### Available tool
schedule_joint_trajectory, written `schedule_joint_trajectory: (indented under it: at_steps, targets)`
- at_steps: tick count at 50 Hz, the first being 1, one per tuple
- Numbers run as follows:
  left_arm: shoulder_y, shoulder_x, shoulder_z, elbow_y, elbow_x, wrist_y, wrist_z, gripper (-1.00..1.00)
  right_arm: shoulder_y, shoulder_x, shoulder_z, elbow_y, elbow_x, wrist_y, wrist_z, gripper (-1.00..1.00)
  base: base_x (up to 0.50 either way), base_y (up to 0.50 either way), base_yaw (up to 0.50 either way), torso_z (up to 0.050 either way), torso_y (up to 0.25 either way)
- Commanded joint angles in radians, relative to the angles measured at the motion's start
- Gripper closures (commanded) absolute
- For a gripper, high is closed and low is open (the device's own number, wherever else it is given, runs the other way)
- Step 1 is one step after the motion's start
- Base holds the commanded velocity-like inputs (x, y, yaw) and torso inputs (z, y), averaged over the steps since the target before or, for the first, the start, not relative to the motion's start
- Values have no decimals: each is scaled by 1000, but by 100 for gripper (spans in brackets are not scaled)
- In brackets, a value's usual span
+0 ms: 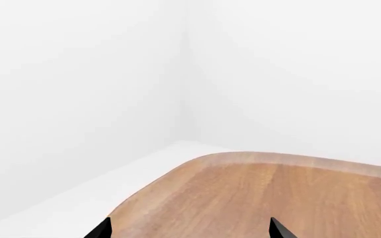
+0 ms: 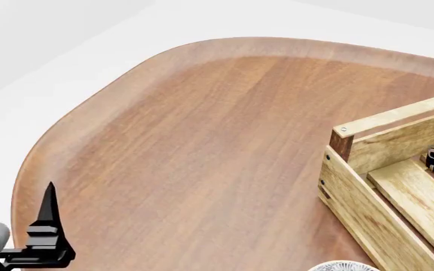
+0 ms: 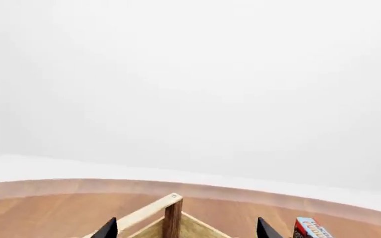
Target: Pick up the salad dressing and put it in the tray.
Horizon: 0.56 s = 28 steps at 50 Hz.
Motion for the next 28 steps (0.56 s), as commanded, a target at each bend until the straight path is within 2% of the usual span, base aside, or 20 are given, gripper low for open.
schedule_joint_trajectory:
  at_steps: [1,10,16,20,24,28]
  targets:
    - [8,1,-10,6,-8,20,-2,-100,-147,-39,13,-396,32,51,-10,-100,0,0,0,0,0]
    - [46,18,-43,8,9,166,17,-100,-287,-100,22,-633,43,-32,5,-100,0,0,0,0,0]
    - [64,27,-54,8,26,239,23,-100,-363,-140,-1,-668,3,-152,35,-100,0,0,0,0,0]
    - [67,32,-60,3,6,255,32,-100,-380,-173,23,-668,41,-189,45,-100,0,0,0,0,0]
    - [72,36,-78,3,-26,279,42,-100,-427,-208,8,-626,-34,-376,88,-100,0,0,0,0,0]
    - [81,45,-94,9,-63,308,54,-100,-461,-232,13,-613,-41,-494,110,-100,0,0,0,0,0]
